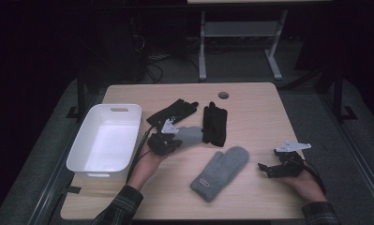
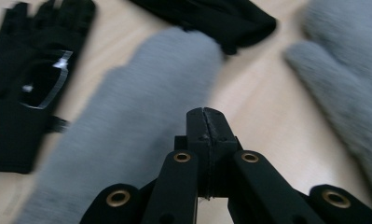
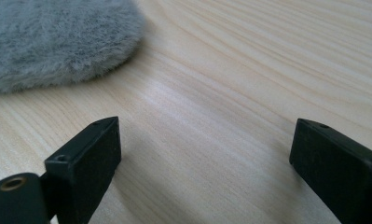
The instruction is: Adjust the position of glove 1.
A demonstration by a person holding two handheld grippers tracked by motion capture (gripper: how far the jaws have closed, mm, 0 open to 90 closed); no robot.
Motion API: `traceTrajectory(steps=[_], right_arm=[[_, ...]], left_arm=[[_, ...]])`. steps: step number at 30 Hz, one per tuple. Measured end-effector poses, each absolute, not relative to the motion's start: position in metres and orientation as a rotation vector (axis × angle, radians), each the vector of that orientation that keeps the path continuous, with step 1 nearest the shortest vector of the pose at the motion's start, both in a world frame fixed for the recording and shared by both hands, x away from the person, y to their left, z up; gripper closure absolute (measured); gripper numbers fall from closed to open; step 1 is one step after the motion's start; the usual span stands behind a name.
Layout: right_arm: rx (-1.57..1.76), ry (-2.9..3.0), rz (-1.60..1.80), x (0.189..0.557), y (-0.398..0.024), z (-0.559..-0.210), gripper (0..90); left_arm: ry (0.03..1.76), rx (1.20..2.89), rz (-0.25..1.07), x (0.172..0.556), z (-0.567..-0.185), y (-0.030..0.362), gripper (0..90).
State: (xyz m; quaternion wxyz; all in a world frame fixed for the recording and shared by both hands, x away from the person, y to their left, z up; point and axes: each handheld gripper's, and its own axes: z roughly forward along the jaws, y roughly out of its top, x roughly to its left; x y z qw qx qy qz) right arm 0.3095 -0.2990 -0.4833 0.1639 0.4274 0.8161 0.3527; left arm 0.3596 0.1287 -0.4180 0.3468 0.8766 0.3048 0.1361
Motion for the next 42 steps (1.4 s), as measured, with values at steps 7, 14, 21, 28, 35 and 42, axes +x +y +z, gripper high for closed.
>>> traceTrajectory(steps=[7,14,21,28,35,42], right_arm=[[1.220,2.326,1.005,0.310,-0.299,-0.483,8.5],[1.223,2.325,1.006,0.309,-0.299,-0.483,8.5],[1.223,2.325,1.006,0.309,-0.299,-0.483,8.5],[1.223,2.325,1.006,0.309,-0.299,-0.483,8.5],[1.220,2.325,1.005,0.310,-0.299,-0.483,8.6],[1.223,2.324,1.006,0.309,-0.299,-0.483,8.5]], left_arm=[[0.928,2.282,0.447,0.386,-0.425,0.138,89.4],[0.969,2.344,0.418,0.394,-0.444,0.133,89.5],[0.926,2.380,0.344,0.384,-0.443,0.122,89.5],[0.872,2.408,0.231,0.365,-0.441,0.114,89.5],[0.841,2.395,0.154,0.348,-0.440,0.111,89.5],[0.851,2.353,0.227,0.348,-0.429,0.120,89.4]])
